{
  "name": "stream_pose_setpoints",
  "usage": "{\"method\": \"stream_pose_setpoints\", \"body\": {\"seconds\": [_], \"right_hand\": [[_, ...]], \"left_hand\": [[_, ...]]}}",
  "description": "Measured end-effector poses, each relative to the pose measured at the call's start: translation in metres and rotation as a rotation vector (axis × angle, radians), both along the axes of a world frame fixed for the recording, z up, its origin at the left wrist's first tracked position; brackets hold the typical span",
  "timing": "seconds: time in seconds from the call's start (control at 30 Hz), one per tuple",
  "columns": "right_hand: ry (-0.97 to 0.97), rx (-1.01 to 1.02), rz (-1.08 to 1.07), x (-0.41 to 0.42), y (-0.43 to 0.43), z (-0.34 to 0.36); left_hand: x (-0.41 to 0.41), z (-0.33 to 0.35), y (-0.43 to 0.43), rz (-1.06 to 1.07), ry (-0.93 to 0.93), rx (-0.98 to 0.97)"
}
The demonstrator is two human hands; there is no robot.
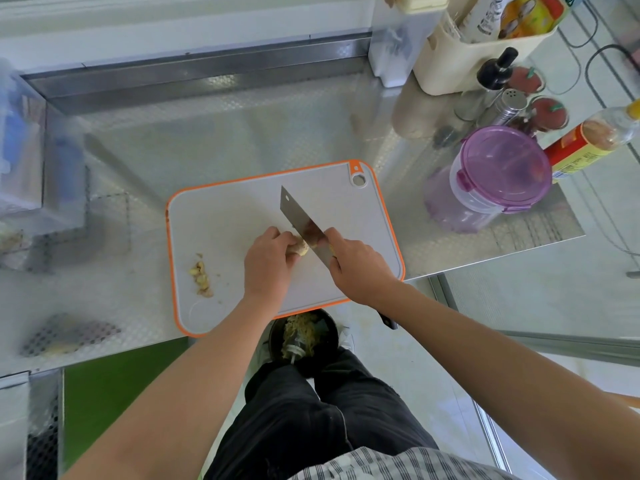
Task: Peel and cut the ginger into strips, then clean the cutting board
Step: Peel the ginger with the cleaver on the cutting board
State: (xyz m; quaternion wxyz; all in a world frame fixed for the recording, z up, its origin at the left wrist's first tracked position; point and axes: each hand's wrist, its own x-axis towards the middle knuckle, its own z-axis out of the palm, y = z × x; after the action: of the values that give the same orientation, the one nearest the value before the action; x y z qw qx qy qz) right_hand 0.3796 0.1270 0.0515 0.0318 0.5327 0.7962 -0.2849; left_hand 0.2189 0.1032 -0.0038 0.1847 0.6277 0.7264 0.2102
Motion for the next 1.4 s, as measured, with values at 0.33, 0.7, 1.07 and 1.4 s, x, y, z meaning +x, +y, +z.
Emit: {"method": "stream_pose_setpoints", "body": {"seconds": [0.33,0.7,1.07,1.4], "right_hand": [[-0.101,-0.012,0.046,-0.002,0.001,0.001],[-0.023,-0.086,-0.013,-0.024,0.016,-0.024],[0.168,0.020,-0.056,-0.007,0.018,-0.017],[0.037,-0.043,0.035,-0.002,0.012,-0.008]], "left_hand": [[-0.001,0.000,0.002,-0.008,0.013,-0.023],[-0.003,0.001,0.001,-0.031,-0.007,-0.002],[-0.005,0.002,0.001,-0.037,-0.018,-0.015],[-0.004,0.000,0.002,-0.035,-0.014,-0.006]]}}
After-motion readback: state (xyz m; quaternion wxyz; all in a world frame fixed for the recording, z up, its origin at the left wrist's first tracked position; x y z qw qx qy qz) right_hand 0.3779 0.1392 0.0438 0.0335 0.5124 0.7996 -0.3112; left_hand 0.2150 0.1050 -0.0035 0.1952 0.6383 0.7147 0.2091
